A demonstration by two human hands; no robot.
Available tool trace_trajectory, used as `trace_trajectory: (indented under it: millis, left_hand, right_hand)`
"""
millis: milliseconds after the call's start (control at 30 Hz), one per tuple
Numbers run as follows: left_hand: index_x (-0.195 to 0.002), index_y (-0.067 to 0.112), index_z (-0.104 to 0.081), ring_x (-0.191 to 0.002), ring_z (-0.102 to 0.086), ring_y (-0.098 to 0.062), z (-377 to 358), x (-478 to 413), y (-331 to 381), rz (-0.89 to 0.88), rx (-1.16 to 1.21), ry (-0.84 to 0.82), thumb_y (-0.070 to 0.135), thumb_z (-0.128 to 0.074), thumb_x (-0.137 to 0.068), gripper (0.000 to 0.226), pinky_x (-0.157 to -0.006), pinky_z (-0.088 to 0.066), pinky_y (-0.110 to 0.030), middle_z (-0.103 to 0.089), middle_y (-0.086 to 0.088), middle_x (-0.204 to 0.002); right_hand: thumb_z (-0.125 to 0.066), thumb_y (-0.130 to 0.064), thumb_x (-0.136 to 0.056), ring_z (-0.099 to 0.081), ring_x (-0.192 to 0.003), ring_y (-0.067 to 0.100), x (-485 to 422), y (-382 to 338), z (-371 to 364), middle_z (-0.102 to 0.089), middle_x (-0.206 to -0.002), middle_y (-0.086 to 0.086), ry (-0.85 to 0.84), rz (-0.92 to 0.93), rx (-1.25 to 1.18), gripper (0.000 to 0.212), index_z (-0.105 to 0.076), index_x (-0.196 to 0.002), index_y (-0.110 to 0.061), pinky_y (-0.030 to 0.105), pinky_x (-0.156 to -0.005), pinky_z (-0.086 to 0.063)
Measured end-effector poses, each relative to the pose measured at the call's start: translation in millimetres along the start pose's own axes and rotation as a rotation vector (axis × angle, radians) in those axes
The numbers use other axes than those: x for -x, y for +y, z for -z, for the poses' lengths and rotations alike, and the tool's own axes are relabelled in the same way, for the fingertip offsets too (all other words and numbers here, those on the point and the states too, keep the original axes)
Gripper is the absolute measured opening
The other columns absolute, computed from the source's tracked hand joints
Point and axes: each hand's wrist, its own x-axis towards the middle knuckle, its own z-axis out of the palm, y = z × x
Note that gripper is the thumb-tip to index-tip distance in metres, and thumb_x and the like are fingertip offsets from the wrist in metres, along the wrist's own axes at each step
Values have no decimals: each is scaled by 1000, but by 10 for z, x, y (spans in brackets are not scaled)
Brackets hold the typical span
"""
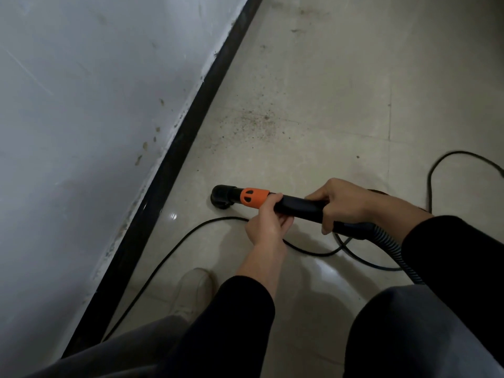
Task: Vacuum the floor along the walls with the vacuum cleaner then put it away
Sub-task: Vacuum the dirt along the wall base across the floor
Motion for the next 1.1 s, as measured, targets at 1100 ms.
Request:
trace_trajectory:
  millis: [1100]
  left_hand:
    - [-83,1,-65,-65,-73,-18,539,-311,547,-140,94,197,9,-78,-72,19,-54,-58,-25,-74,-12,-73]
  right_hand:
    - [-73,2,-57,-57,-70,13,-545,-637,-538,-70,-80,2,18,145,-18,51,-76,-98,-27,20,-58,-43]
